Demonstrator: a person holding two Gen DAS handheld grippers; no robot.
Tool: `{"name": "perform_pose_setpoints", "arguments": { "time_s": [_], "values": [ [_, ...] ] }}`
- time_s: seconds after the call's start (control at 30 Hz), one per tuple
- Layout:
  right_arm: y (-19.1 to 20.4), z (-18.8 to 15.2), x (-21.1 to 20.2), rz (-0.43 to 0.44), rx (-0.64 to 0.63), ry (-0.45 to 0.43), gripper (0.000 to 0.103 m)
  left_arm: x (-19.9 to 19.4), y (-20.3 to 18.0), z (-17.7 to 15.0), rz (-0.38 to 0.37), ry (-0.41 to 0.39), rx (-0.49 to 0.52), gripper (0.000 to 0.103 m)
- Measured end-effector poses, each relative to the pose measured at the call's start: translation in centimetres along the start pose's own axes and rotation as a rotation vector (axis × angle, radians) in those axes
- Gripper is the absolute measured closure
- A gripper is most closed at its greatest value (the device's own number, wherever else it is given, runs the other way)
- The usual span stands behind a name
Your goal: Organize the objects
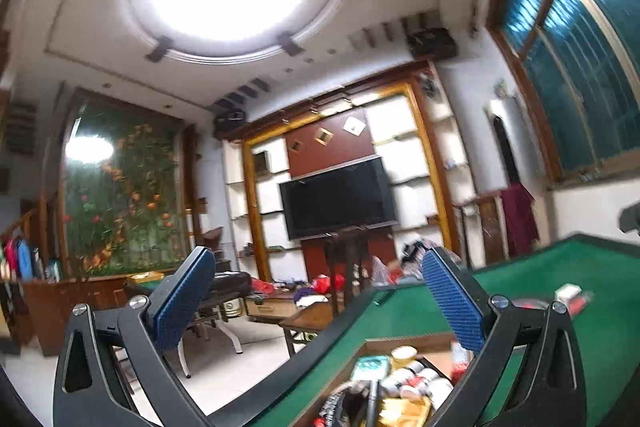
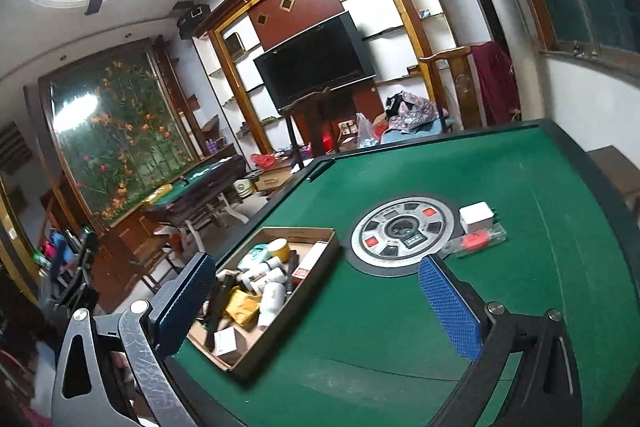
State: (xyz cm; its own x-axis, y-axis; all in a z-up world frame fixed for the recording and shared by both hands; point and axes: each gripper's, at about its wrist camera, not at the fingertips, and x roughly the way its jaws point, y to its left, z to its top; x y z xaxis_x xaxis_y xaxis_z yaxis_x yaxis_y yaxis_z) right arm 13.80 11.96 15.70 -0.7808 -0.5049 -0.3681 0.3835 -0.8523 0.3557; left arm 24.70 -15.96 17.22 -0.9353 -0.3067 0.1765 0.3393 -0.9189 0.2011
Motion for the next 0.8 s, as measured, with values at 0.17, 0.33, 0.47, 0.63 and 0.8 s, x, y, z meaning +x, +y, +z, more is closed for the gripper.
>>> {"name": "perform_pose_setpoints", "arguments": {
  "time_s": [0.17, 0.33, 0.47, 0.63, 0.8],
  "values": [
    [-0.8, -0.3, 0.2, -0.005, 0.005, 0.019, 0.000, 0.1, -2.0, -0.5, -0.034, 0.044, 0.024, 0.000],
    [-0.9, -0.7, -0.2, -0.024, -0.008, 0.015, 0.000, 0.3, -2.5, -1.2, -0.052, 0.066, 0.031, 0.000],
    [-0.8, -0.9, 0.1, -0.023, -0.007, 0.025, 0.000, 0.6, -2.6, -1.2, -0.062, 0.085, 0.026, 0.000],
    [-0.7, -1.0, 0.4, -0.023, -0.009, 0.037, 0.000, 1.1, -2.8, -1.5, -0.068, 0.107, 0.025, 0.000],
    [-1.0, -1.0, 0.5, -0.036, -0.009, 0.037, 0.000, 1.7, -2.8, -1.8, -0.075, 0.123, 0.027, 0.000]
  ]
}}
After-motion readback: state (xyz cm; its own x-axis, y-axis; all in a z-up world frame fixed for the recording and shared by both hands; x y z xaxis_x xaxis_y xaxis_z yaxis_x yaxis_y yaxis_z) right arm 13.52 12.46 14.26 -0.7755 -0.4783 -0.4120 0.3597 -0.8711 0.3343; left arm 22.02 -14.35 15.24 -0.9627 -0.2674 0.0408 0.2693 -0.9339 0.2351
